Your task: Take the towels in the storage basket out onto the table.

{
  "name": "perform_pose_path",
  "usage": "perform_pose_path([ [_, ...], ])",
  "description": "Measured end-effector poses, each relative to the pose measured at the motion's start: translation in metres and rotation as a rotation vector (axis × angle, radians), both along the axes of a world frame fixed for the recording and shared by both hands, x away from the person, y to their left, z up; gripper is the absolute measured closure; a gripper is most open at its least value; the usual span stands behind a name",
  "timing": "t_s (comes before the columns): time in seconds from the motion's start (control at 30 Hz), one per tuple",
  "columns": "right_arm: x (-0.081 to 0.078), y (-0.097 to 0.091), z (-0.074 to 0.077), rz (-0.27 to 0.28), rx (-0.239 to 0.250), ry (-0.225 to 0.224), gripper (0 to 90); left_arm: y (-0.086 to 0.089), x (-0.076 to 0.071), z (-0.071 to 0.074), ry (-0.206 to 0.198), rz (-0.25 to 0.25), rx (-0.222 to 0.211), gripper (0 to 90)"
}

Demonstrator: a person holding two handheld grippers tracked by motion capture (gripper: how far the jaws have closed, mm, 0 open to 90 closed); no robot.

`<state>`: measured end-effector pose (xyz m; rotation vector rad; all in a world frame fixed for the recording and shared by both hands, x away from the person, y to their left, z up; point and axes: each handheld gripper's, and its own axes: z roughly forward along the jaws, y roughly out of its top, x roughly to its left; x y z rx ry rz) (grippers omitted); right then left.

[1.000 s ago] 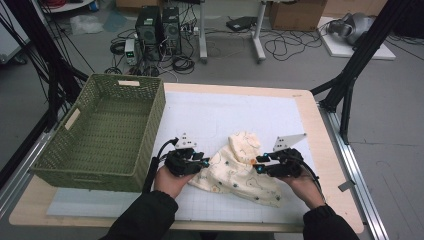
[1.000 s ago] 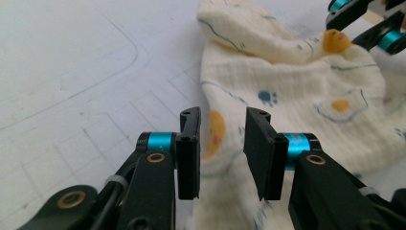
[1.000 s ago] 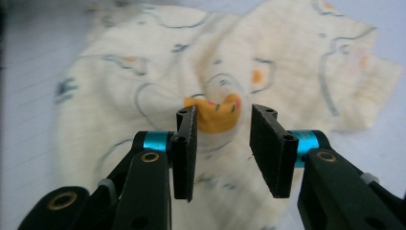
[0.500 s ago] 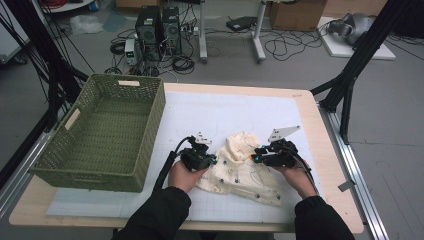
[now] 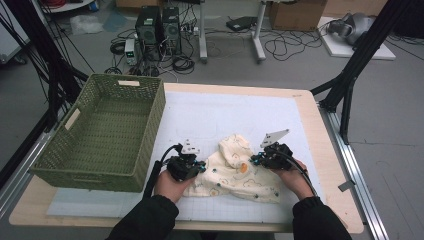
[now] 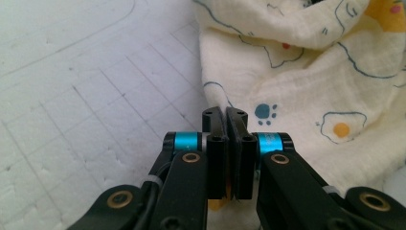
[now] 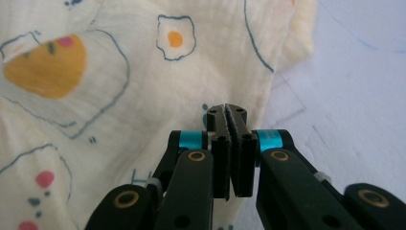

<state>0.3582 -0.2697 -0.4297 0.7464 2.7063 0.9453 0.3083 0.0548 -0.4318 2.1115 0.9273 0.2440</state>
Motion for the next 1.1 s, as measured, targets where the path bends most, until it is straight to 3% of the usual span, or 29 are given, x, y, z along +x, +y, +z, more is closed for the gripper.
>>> perform_pose_path([
  [0.13,-0.012,-0.021,0.005,-0.025,-0.014,0.005,89.3,0.006,-0.005,0.004,-0.007,0.002,-0.018,86.6],
  [0.2,-0.018,-0.034,0.005,-0.038,-0.024,0.029,89.1,0.008,-0.004,0.007,-0.003,-0.006,-0.045,85.5],
  [0.27,-0.022,-0.045,0.006,-0.046,0.026,0.052,83.0,0.009,0.0,0.01,0.001,-0.01,-0.081,74.9],
  [0.3,-0.023,-0.046,0.008,-0.053,0.042,0.043,80.4,0.009,0.002,0.012,0.001,-0.008,-0.097,72.1],
  [0.4,-0.019,-0.043,0.015,-0.065,0.072,0.013,72.7,0.004,0.013,0.021,-0.014,0.012,-0.128,67.3],
  [0.53,-0.004,-0.025,0.019,-0.055,0.083,-0.012,63.4,-0.009,0.029,0.023,-0.037,0.041,-0.115,66.2],
  [0.7,0.015,-0.007,0.011,-0.047,0.072,-0.027,62.7,-0.024,0.05,0.005,0.026,0.059,-0.101,65.1],
  [0.8,0.022,-0.003,0.003,-0.056,0.055,-0.017,67.6,-0.031,0.055,-0.004,0.057,0.046,-0.079,69.5],
  [0.87,0.026,0.0,-0.004,-0.049,0.028,0.007,75.4,-0.035,0.056,-0.009,0.069,0.028,-0.044,79.0],
  [0.9,0.026,0.0,-0.005,-0.052,0.043,0.016,80.6,-0.036,0.056,-0.011,0.071,0.022,-0.038,84.5],
  [0.97,0.027,0.0,-0.005,-0.036,0.057,0.027,87.7,-0.034,0.057,-0.01,0.068,0.028,-0.034,86.6],
  [1.1,0.026,0.0,-0.003,-0.035,0.034,0.011,89.2,-0.026,0.054,-0.004,0.035,0.075,-0.015,87.3],
])
